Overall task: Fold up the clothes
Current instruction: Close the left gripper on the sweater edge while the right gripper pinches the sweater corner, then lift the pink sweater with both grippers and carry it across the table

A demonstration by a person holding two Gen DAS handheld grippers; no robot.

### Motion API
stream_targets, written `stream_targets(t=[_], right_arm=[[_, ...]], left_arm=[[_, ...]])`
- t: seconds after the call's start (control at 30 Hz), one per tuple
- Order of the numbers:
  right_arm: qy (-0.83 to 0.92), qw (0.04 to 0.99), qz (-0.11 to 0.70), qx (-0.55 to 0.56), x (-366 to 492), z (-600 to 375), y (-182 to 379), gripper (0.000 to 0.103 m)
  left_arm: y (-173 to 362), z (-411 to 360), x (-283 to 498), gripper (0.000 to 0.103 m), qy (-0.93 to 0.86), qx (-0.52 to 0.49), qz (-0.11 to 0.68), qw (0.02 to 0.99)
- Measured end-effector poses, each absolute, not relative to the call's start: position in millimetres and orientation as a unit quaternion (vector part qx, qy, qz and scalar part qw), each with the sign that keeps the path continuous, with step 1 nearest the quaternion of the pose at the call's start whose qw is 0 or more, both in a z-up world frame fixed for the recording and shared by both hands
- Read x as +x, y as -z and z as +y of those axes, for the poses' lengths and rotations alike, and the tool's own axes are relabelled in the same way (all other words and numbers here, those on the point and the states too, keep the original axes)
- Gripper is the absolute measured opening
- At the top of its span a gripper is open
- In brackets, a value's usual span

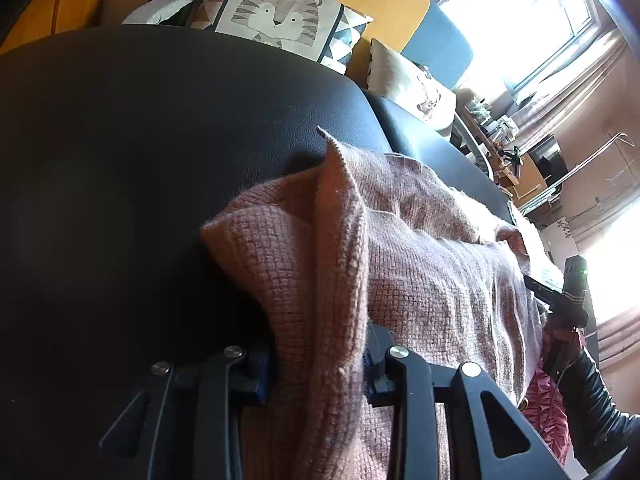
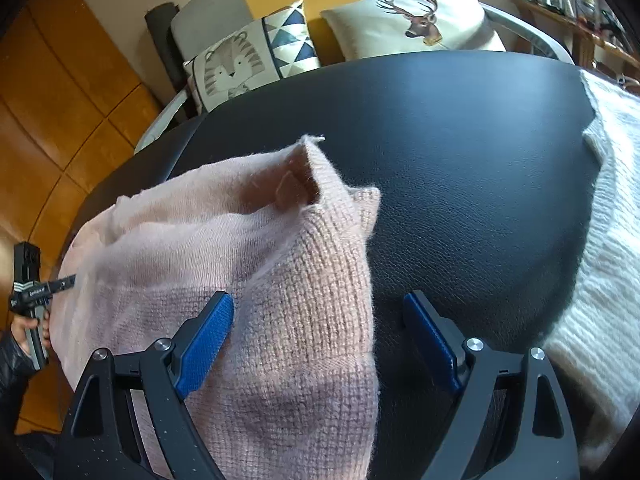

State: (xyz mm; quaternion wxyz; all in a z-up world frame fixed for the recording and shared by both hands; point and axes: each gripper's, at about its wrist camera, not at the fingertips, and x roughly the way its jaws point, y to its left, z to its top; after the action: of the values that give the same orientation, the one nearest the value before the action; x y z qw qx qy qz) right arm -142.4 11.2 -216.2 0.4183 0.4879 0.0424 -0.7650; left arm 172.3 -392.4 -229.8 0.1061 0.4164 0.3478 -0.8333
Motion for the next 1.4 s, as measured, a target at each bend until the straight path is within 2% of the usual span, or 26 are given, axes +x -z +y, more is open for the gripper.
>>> stream_targets(t=[0.1,0.23,0.33,0.4,0.47,0.67,0.7,0.73,1.07,1.2,1.27,1.4], right_arm=[[0.760,0.429,0.042,0.486,-141,12,218,0.088],[0.735,0.466,0.030,0.491,-139,7,221,0.071],[0.722,0.483,0.014,0.495,-141,9,225,0.070],[0.716,0.488,-0.001,0.499,-145,13,228,0.064],[0.716,0.486,0.001,0.501,-148,14,230,0.053],[0.735,0.464,0.028,0.493,-136,8,231,0.046],[0.736,0.462,0.031,0.493,-133,7,231,0.041],[0.732,0.467,0.029,0.496,-130,6,231,0.031],[0.719,0.483,-0.008,0.500,-130,6,243,0.034],[0.735,0.464,0.005,0.494,-121,2,242,0.031],[0.745,0.452,0.014,0.490,-116,-2,240,0.025],[0.767,0.431,0.010,0.475,-107,1,229,0.023]], left_arm=[[231,-393,173,0.034,0.834,0.414,0.351,0.103],[231,-393,173,0.034,0.833,0.415,0.352,0.102],[230,-394,174,0.034,0.833,0.415,0.352,0.100],[231,-395,174,0.034,0.833,0.415,0.352,0.098],[231,-396,175,0.034,0.834,0.415,0.351,0.097],[232,-394,170,0.035,0.837,0.418,0.337,0.108],[231,-392,169,0.035,0.837,0.420,0.333,0.110],[230,-391,168,0.035,0.837,0.422,0.330,0.112],[229,-394,167,0.036,0.835,0.429,0.327,0.105],[228,-391,166,0.036,0.838,0.431,0.315,0.112],[226,-388,167,0.031,0.841,0.432,0.303,0.120],[221,-379,166,0.023,0.846,0.432,0.285,0.128]])
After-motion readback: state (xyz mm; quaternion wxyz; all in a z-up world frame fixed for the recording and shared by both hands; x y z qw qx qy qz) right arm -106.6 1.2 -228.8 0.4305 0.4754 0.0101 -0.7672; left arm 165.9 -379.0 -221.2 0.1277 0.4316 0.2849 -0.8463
